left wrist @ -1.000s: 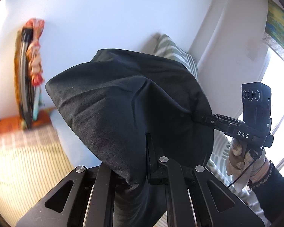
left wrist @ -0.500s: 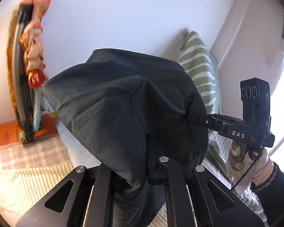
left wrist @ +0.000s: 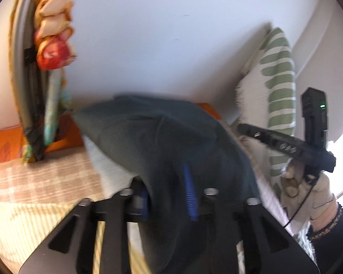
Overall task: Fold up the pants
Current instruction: 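Lift the pants bundle with the right gripper and carry it onto the denim stack, then lower the pants onto the folded denim and open the right gripper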
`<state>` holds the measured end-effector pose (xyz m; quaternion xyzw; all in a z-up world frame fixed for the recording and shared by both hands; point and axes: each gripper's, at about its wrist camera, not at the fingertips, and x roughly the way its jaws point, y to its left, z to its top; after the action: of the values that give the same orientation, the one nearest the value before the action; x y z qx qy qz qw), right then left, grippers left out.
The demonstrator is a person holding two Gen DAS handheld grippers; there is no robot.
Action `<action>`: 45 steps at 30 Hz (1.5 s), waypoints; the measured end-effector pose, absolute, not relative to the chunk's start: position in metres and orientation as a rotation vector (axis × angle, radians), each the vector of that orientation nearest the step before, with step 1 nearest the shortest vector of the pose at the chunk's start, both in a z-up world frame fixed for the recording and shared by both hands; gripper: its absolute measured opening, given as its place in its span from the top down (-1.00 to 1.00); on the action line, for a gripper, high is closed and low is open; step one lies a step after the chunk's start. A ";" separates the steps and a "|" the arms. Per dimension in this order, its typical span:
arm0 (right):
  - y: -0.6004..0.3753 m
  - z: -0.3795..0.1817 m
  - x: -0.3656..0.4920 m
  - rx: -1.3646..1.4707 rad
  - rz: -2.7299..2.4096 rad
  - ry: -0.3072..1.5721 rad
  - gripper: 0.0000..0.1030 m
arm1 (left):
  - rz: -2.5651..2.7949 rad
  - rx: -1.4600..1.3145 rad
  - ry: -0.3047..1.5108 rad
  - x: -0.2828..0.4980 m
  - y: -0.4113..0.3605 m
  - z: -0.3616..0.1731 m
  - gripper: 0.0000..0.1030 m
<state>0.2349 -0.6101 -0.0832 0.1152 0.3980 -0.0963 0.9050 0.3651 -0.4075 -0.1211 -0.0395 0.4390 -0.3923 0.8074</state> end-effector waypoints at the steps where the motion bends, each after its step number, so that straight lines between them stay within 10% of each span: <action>1: -0.612 -0.082 0.234 0.248 -0.201 0.814 0.29 | -0.823 -0.087 0.937 0.366 -0.403 -0.122 0.05; 16: -0.580 -0.056 0.193 0.210 -0.245 0.775 -0.37 | -0.842 -0.096 0.899 0.345 -0.372 -0.100 -0.43; 45: -0.443 -0.031 0.080 0.075 -0.359 0.720 -0.39 | -0.786 0.125 0.727 0.206 -0.295 -0.060 -0.56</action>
<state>0.0804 -0.4435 -0.0315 0.0363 0.3502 -0.1748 0.9195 0.2061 -0.2954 -0.0598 0.0597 0.3462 -0.3743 0.8582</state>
